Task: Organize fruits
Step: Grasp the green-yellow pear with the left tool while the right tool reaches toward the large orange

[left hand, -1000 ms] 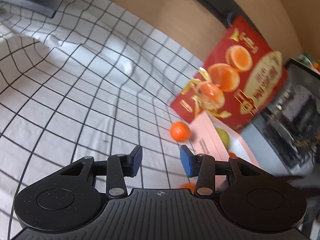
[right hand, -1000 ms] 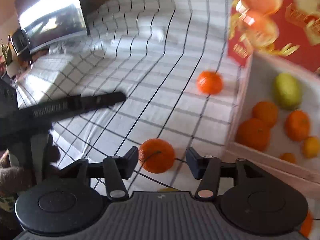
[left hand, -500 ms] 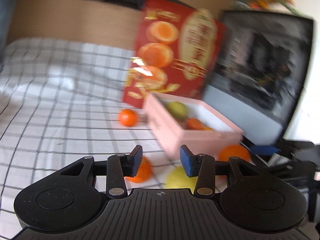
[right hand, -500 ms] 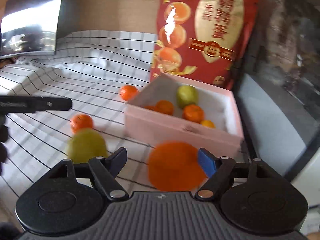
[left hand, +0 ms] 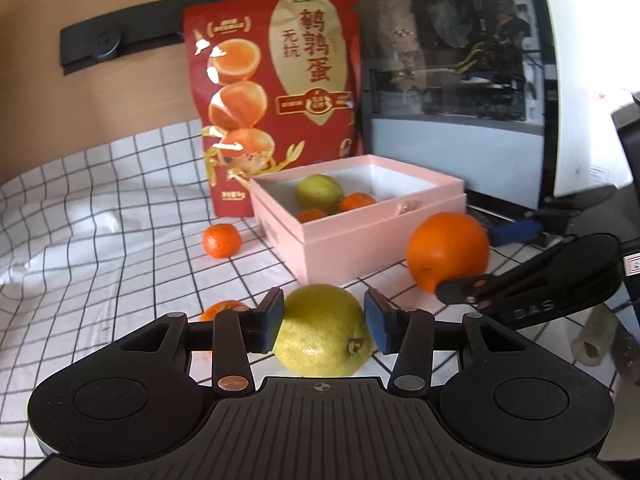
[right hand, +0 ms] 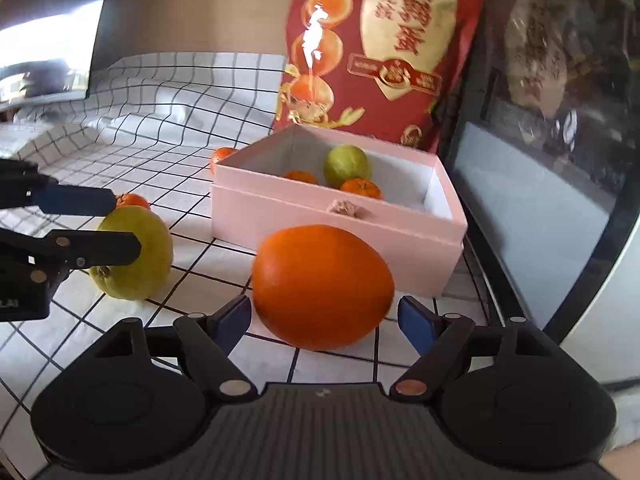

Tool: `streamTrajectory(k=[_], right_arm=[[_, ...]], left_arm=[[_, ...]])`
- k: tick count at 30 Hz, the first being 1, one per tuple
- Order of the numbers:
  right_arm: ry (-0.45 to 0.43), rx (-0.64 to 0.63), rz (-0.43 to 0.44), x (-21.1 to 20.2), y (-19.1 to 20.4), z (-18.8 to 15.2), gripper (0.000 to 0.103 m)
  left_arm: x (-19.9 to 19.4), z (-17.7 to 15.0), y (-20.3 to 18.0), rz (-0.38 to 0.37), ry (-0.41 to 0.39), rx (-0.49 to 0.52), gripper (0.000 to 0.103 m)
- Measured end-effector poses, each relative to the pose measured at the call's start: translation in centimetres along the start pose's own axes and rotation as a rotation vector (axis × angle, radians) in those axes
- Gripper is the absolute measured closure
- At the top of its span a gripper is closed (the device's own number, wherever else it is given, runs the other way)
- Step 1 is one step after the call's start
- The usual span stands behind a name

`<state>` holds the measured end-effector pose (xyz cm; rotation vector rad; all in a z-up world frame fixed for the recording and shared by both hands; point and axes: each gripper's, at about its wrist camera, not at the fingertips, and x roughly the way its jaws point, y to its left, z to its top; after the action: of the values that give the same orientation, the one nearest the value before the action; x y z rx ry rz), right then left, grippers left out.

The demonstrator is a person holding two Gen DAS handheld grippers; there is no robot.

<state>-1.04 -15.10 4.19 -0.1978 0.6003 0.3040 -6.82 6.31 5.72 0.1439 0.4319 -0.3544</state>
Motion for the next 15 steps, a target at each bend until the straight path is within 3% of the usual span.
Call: streamTrajectory(k=[8,15], right_arm=[[0.057,0.123,0.066,0.8,-1.8,-0.1,0.015],[0.076,0.114,0.052,1.1,-1.6,-0.1,0.015]], left_arm=[[1.3,-0.2,2.2,-0.098,0.040,-0.134,0.036],[2.3,0.0,2.8,-0.103,0.060,-0.189,0.034]])
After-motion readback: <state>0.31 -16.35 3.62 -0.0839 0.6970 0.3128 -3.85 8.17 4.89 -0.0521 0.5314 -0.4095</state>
